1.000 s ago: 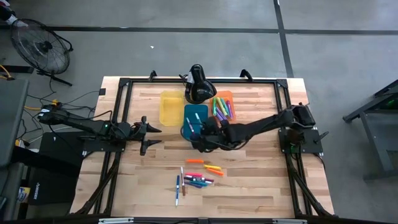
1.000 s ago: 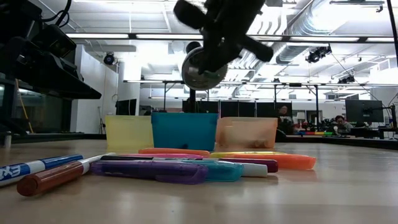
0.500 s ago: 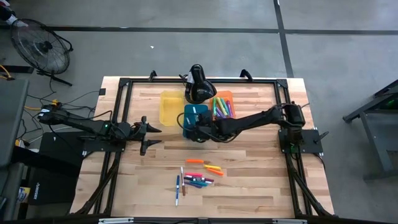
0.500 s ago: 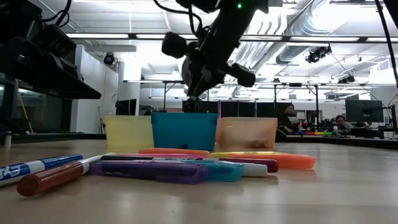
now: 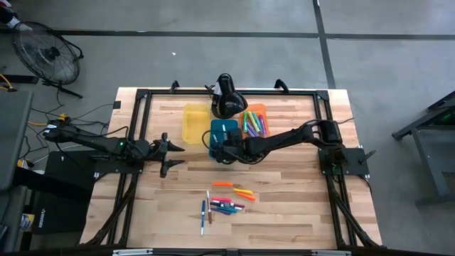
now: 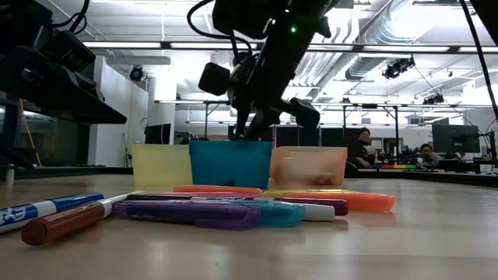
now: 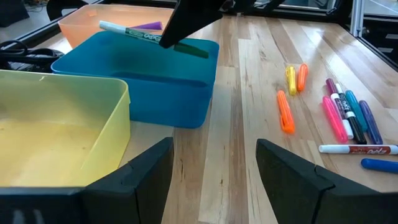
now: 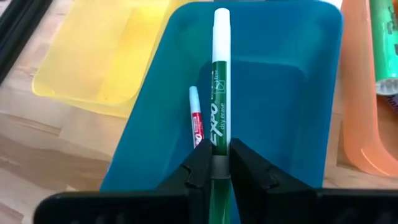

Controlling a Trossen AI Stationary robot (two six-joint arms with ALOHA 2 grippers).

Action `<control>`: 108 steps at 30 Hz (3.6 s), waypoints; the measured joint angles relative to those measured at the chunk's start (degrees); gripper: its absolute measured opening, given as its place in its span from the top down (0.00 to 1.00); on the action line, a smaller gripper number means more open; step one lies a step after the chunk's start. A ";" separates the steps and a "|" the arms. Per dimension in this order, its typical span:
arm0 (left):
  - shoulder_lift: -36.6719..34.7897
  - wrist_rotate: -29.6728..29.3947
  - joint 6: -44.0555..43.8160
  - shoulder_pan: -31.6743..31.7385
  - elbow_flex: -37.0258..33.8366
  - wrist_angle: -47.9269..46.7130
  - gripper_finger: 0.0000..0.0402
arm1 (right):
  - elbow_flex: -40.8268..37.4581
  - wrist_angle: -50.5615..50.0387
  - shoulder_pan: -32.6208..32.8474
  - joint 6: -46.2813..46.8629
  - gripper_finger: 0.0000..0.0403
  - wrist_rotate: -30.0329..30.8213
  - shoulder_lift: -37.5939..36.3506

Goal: Pick & Place Markers
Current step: Put the green dry erase marker into the blue bin, then put the purple dry erase marker into the blue bin

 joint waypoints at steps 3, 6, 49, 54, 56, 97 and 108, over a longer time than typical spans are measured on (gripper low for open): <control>0.00 0.00 0.01 0.00 0.00 0.00 0.44 | 0.00 0.08 -0.09 -0.26 0.90 0.39 0.01; 0.00 0.00 0.01 0.00 0.00 0.00 0.44 | 0.00 0.22 -0.09 -0.99 0.90 0.44 0.00; 0.00 0.01 0.00 -0.01 0.01 0.00 0.44 | 0.07 4.19 9.74 -24.03 0.73 -12.74 -5.25; 0.00 0.02 0.01 0.00 0.00 0.00 0.44 | 0.07 4.29 13.35 -26.34 0.73 -12.29 -5.25; 0.00 0.01 0.00 0.00 0.00 0.00 0.44 | 0.07 4.30 14.71 -27.22 0.73 -12.26 -5.25; 0.00 0.01 -0.01 -0.01 0.00 0.00 0.44 | 20.91 -22.56 22.85 -45.48 0.73 -22.19 10.28; 0.00 0.02 -0.02 0.00 0.00 0.00 0.44 | 28.17 -28.80 21.29 -43.53 0.73 -28.86 17.58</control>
